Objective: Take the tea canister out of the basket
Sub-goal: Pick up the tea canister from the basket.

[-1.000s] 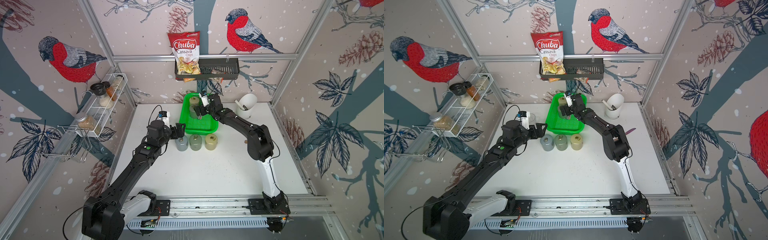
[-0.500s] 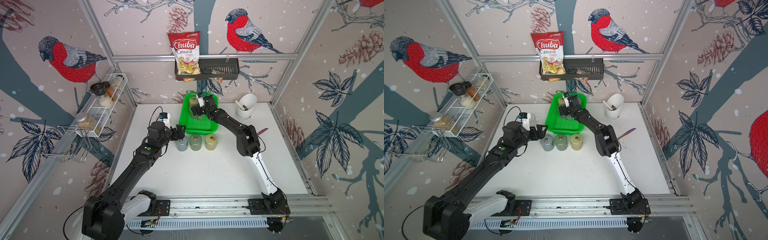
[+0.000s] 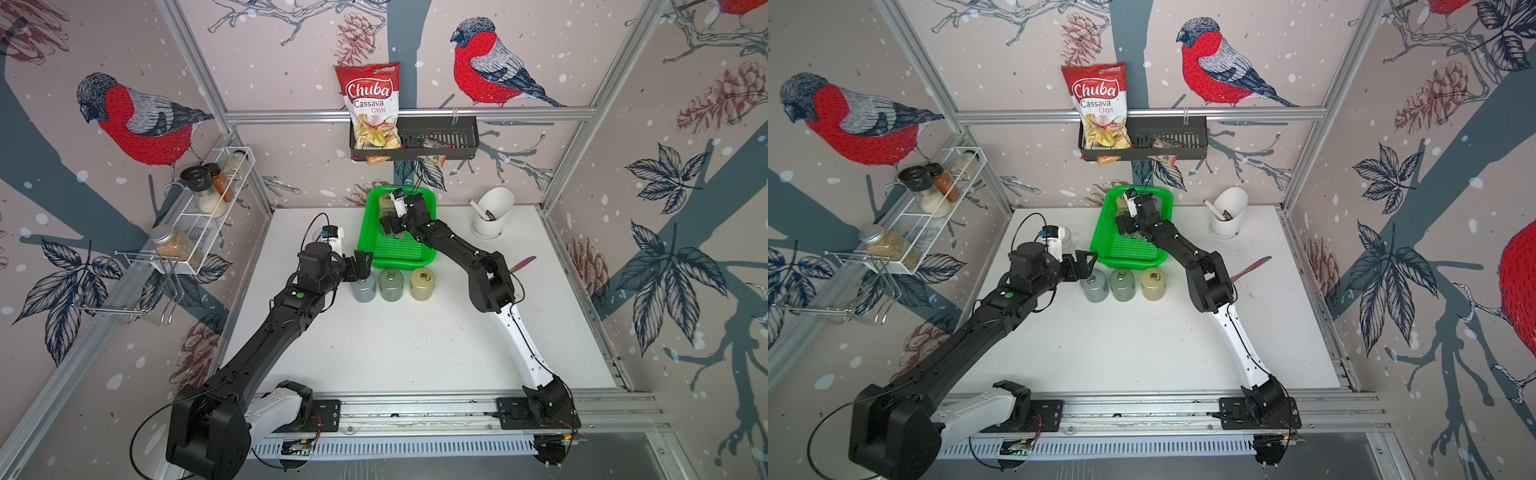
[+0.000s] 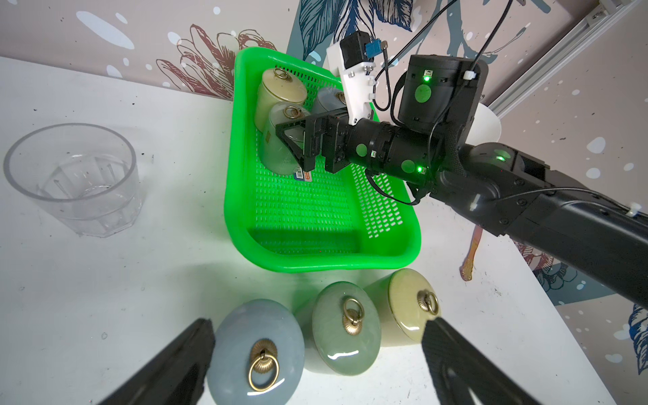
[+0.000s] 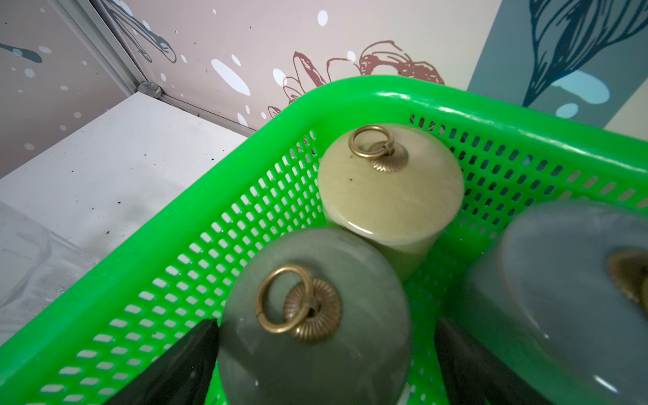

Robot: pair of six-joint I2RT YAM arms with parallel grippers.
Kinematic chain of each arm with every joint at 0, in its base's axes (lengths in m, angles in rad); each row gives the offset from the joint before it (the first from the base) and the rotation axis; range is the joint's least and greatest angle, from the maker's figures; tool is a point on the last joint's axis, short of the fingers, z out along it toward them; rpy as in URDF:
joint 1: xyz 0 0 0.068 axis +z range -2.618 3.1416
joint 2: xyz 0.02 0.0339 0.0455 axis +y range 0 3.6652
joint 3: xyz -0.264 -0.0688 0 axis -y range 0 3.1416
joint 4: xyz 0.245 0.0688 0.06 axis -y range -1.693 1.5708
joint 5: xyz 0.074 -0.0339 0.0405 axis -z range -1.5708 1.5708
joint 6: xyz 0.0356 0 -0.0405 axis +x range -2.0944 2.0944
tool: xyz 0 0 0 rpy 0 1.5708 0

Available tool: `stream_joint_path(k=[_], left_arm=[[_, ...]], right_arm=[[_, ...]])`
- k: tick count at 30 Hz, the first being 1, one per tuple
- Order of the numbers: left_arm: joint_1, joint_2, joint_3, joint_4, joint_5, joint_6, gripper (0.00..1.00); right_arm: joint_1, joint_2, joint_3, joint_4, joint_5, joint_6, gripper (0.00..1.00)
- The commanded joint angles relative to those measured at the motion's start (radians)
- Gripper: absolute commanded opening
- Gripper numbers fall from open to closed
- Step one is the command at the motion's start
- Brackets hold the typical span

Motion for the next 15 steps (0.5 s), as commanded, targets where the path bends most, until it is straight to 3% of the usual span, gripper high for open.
stream_joint_path(k=[1, 15], left_arm=[[0.003, 0.001, 0.008, 0.039, 0.002, 0.014, 0.97], [0.002, -0.005, 0.002, 0.031, -0.004, 0.029, 0.97]], right_arm=[[-0.001, 0.028, 0.04, 0.003, -0.029, 0.017, 1.0], [0.013, 0.052, 0.057, 0.023, -0.026, -0.004, 1.0]])
